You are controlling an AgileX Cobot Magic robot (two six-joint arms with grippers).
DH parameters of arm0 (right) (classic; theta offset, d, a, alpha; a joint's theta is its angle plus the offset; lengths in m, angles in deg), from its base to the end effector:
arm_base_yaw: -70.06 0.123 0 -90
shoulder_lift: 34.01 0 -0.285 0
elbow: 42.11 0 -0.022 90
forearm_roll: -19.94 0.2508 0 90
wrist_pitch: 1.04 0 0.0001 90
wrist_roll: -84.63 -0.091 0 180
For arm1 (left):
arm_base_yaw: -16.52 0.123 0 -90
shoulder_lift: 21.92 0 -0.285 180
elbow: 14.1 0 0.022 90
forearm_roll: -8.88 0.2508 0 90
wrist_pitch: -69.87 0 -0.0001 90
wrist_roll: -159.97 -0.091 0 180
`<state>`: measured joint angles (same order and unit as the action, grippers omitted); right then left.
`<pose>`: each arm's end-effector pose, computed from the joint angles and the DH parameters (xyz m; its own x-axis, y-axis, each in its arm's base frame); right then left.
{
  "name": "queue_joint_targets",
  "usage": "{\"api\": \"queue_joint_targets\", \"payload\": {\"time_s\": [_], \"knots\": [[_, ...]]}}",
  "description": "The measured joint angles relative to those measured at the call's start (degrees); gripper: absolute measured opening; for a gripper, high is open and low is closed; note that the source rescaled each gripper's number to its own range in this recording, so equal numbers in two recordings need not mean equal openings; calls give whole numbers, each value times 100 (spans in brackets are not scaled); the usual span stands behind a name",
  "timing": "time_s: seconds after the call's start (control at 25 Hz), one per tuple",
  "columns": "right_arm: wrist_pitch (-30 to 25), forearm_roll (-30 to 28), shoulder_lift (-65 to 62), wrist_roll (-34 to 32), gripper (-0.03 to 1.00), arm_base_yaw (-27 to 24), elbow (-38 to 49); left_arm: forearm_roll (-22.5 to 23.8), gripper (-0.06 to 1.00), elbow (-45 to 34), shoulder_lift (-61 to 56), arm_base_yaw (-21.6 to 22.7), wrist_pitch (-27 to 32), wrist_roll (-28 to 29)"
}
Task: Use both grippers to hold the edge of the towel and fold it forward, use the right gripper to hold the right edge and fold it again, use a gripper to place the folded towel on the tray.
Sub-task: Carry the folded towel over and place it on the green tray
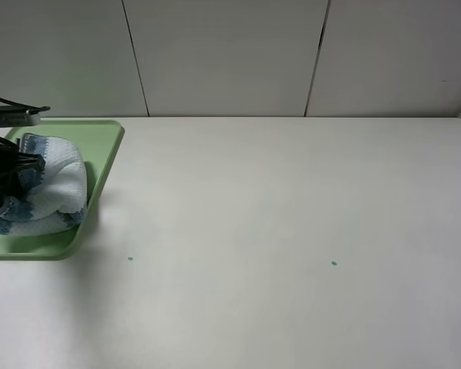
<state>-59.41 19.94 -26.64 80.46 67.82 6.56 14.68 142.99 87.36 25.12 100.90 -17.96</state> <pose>-0.0041 0.0002 0.2802 -0.4090 0.0888 -0.9082 0.0690 0.9954 0.0662 0.3167 0.0527 0.1529 -0.9531 -0.0930 -0.2880 -0.1162 0.9911 0.0645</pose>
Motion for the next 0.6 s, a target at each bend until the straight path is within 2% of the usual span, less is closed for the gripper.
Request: {"api": "queue_joint_targets", "payload": {"time_s": [0.16,0.32,0.44,0.52,0.6], "knots": [[0,0,0,0,100,0,0,247,20,0,0,0,-92,0],[0,0,0,0,100,0,0,275,21,0,0,0,-114,0],[0,0,0,0,100,0,0,286,27,-1,0,0,-120,0],[0,0,0,0,100,0,0,286,40,-1,0,0,-112,0],[0,0,0,0,100,0,0,292,67,-1,0,0,-87,0]]}}
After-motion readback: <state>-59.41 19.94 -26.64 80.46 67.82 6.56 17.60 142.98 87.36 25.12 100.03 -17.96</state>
